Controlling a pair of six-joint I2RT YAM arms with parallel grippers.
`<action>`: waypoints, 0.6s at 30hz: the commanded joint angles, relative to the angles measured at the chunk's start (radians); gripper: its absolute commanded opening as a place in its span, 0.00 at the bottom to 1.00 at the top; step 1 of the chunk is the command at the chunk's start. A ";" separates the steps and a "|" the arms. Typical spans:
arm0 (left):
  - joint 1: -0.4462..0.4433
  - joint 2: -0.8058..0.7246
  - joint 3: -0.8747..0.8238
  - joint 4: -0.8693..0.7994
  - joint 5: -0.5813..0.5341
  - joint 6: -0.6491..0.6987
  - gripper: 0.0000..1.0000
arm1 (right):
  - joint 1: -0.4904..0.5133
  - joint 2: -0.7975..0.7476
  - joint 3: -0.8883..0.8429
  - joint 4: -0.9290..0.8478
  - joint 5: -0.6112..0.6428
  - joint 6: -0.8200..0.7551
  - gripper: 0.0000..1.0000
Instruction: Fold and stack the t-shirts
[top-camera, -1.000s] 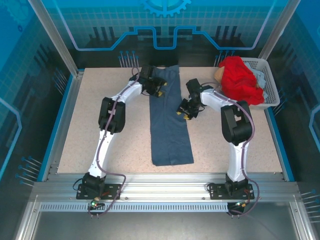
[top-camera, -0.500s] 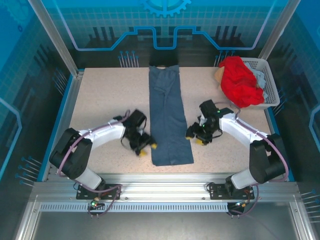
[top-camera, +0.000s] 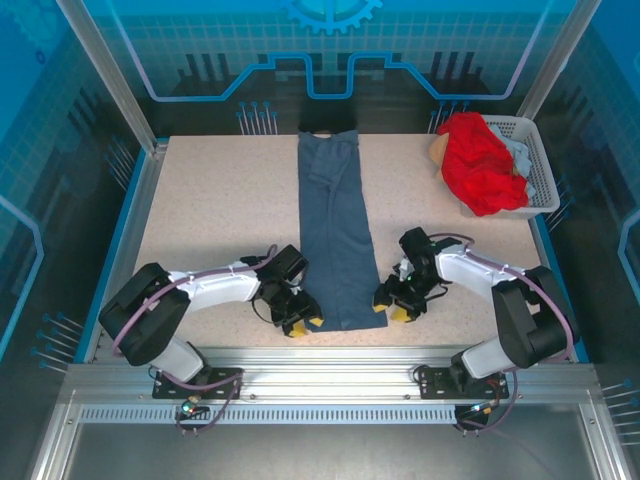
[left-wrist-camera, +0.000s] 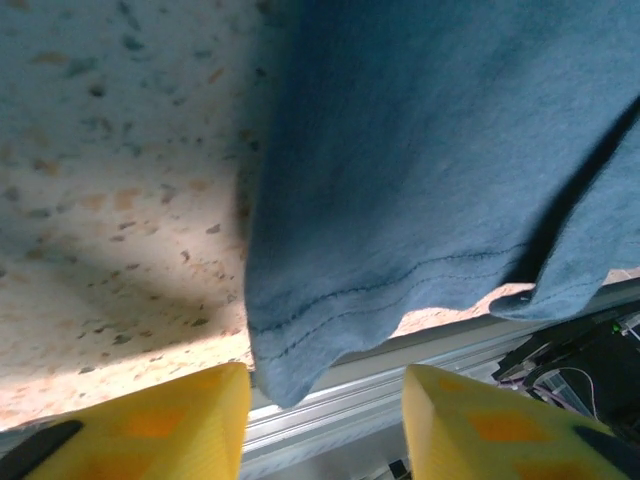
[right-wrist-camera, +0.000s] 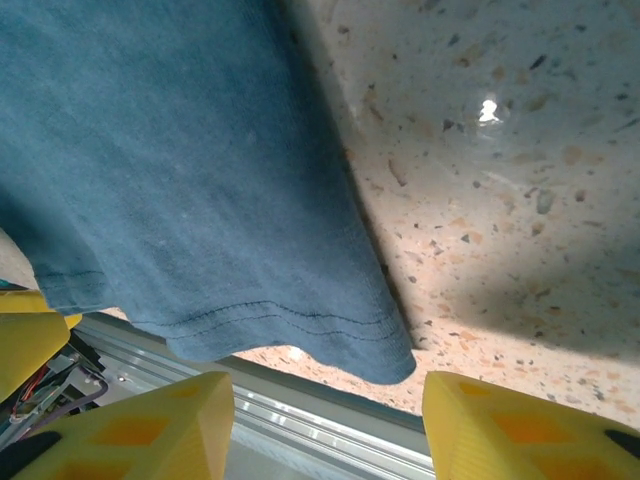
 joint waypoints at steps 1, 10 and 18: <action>-0.010 0.039 0.005 0.037 0.002 -0.021 0.36 | 0.019 0.014 -0.023 0.016 -0.023 0.006 0.51; -0.009 0.050 -0.018 0.034 -0.005 -0.008 0.04 | 0.053 0.042 -0.054 0.078 -0.012 0.057 0.44; -0.010 0.024 -0.065 0.034 0.010 0.000 0.00 | 0.115 0.057 -0.036 0.153 0.018 0.153 0.28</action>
